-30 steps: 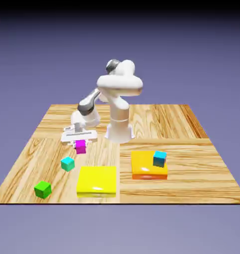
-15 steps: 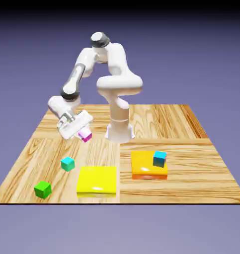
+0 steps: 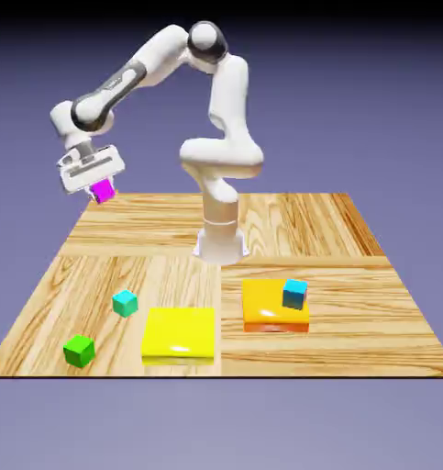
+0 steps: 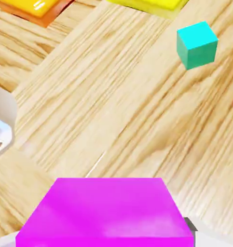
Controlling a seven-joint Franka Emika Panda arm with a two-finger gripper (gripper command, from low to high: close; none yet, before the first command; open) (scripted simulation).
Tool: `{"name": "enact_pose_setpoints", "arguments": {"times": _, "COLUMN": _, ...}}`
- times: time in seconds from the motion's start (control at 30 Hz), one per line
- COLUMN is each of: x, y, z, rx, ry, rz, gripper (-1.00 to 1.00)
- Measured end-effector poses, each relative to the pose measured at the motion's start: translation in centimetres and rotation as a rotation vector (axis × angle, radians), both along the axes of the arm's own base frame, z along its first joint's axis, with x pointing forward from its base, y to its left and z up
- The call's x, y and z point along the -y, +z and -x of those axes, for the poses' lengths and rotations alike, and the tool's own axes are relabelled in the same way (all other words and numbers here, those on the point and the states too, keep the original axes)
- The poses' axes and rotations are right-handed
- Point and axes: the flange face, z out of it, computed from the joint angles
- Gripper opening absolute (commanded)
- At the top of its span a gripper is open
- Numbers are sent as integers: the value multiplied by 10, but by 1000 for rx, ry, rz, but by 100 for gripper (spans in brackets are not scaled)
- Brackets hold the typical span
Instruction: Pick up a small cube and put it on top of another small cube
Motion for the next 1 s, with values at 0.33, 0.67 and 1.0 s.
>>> {"name": "enact_pose_setpoints", "arguments": {"times": 0.33, "x": 51, "y": 42, "z": -53, "rx": -107, "ry": 239, "rz": -21, "gripper": -100}}
{"name": "enact_pose_setpoints", "arguments": {"times": 0.67, "x": 87, "y": -28, "z": -141, "rx": -12, "ry": 502, "rz": -238, "gripper": -100}}
{"name": "enact_pose_setpoints", "arguments": {"times": 1.0, "x": 38, "y": -161, "z": -279, "rx": 284, "ry": 730, "rz": -630, "gripper": -100}}
